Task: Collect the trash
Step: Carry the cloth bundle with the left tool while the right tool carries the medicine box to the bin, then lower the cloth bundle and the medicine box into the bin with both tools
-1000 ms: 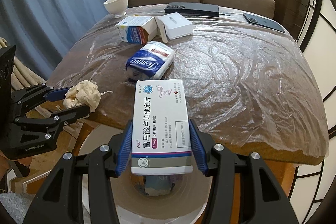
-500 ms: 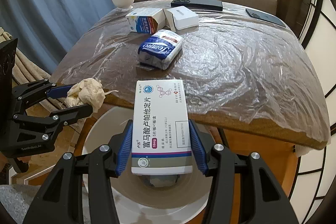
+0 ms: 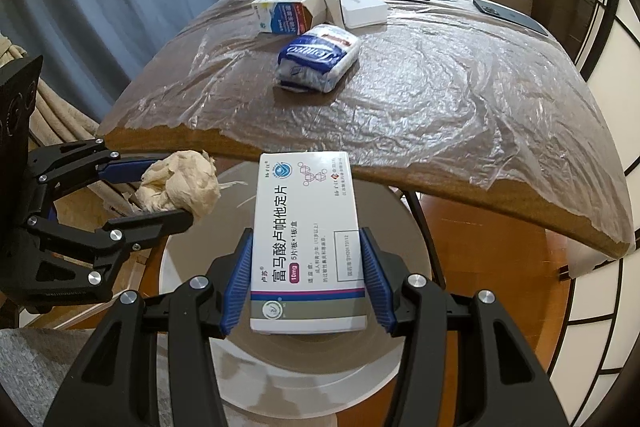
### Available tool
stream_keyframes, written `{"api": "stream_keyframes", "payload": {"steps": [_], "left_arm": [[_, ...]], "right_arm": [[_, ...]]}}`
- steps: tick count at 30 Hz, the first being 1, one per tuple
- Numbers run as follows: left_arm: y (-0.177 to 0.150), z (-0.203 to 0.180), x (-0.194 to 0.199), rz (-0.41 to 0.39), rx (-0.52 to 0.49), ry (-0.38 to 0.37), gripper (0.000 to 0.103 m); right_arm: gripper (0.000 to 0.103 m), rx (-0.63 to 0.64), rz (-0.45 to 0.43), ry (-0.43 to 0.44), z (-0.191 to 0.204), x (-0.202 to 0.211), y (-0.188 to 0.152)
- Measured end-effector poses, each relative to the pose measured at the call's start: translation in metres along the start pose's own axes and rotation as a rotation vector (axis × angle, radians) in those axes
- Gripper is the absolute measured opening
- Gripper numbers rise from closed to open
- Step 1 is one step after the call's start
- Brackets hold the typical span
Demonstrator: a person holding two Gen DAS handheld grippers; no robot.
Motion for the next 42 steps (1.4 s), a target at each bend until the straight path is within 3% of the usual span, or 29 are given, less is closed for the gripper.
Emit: {"api": "stream_keyframes", "payload": {"steps": [42], "left_arm": [[-0.038,-0.022,-0.073,0.196,-0.055,0.029,0.052]], "right_arm": [[0.050,-0.056,0.158,-0.041,-0.027,-0.068,-0.036]]}}
Point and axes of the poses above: each gripper's, at about its wrist camera, not at the fingertips, and x roughly against the way its jaws point, z to its left, y to its top, the point moved 2 cm from there along -x, roughly the way its jaws point, and after that the axes turned 15 degrees about y, right-handed, at the moved point
